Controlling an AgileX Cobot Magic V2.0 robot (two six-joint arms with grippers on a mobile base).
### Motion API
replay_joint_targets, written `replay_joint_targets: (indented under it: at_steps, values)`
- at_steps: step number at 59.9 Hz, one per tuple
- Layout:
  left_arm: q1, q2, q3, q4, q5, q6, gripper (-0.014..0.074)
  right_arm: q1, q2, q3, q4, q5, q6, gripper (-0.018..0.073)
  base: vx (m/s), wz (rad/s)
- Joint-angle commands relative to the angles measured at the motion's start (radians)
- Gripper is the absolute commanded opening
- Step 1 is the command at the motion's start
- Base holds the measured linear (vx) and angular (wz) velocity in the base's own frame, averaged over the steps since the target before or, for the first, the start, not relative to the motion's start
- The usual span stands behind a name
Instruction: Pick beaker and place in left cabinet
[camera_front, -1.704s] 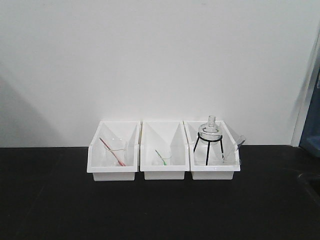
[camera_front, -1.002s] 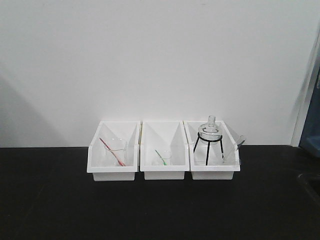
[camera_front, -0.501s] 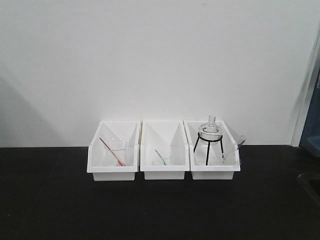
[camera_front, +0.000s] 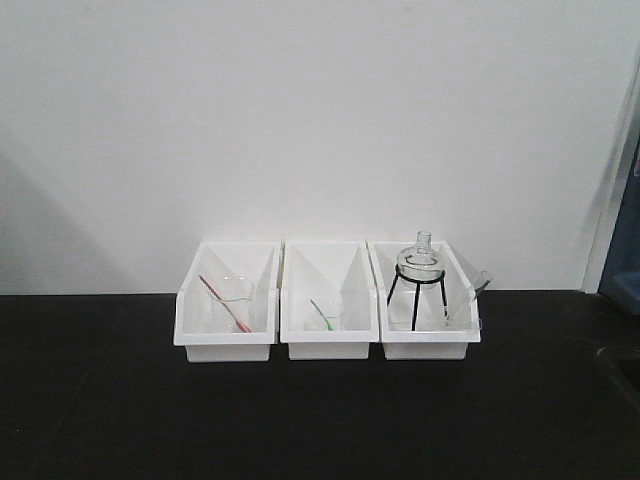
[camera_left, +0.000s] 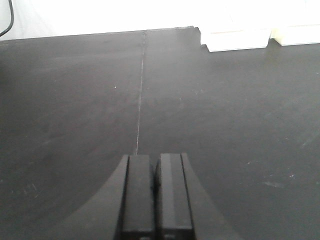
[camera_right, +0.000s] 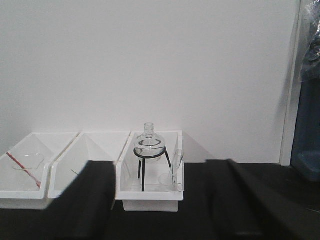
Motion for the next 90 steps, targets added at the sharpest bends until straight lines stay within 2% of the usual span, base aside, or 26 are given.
replay_joint_targets:
  at_steps: [1, 4, 13, 19, 25, 29, 39, 45, 63, 74, 90]
  values:
    - [-0.005, -0.01, -0.015, 0.003, -0.075, -0.004, 0.0004, -0.006, -0.002, -0.037, 0.0, -0.093, -0.002, 0.0662, 0.0, 0.0]
    - [-0.005, -0.01, -0.015, 0.003, -0.075, -0.004, 0.0004, -0.006, -0.002, -0.037, 0.0, -0.093, -0.002, 0.0732, 0.0, 0.0]
    - [-0.005, -0.01, -0.015, 0.003, -0.075, -0.004, 0.0004, -0.006, -0.002, -0.037, 0.023, -0.155, 0.009, 0.0724, 0.0, 0.0]
    - [-0.005, -0.01, -0.015, 0.003, -0.075, -0.004, 0.0004, -0.006, 0.027, -0.019, 0.017, -0.309, 0.016, 0.0706, 0.0, 0.0]
    - [-0.005, -0.01, -0.015, 0.003, -0.075, -0.004, 0.0004, 0.007, 0.09, 0.037, -0.032, -0.48, 0.056, 0.0682, 0.0, 0.0]
    - [-0.005, -0.01, -0.015, 0.003, -0.075, -0.004, 0.0004, 0.036, 0.141, 0.082, -0.121, -0.565, 0.088, 0.0662, 0.0, 0.0]
    - [-0.005, -0.01, -0.015, 0.003, -0.075, -0.004, 0.0004, 0.141, 0.302, 0.19, -0.434, -0.702, 0.14, 0.0619, 0.0, 0.0]
    - [-0.005, -0.01, -0.015, 0.003, -0.075, -0.004, 0.0004, 0.185, 0.403, 0.244, -0.533, -0.762, 0.172, 0.0596, 0.0, 0.0]
    - [-0.005, -0.01, -0.015, 0.003, -0.075, -0.004, 0.0004, 0.194, 0.697, 0.406, -0.56, -1.055, 0.177, 0.0581, 0.0, 0.0]
    - [-0.005, -0.01, -0.015, 0.003, -0.075, -0.004, 0.0004, 0.194, 0.92, 0.402, -0.573, -1.342, 0.15, 0.0581, 0.0, 0.0]
    - [-0.005, -0.01, -0.015, 0.003, -0.075, -0.004, 0.0004, 0.195, 1.117, 0.264, -0.706, -1.345, 0.154, 0.0581, 0.0, 0.0]
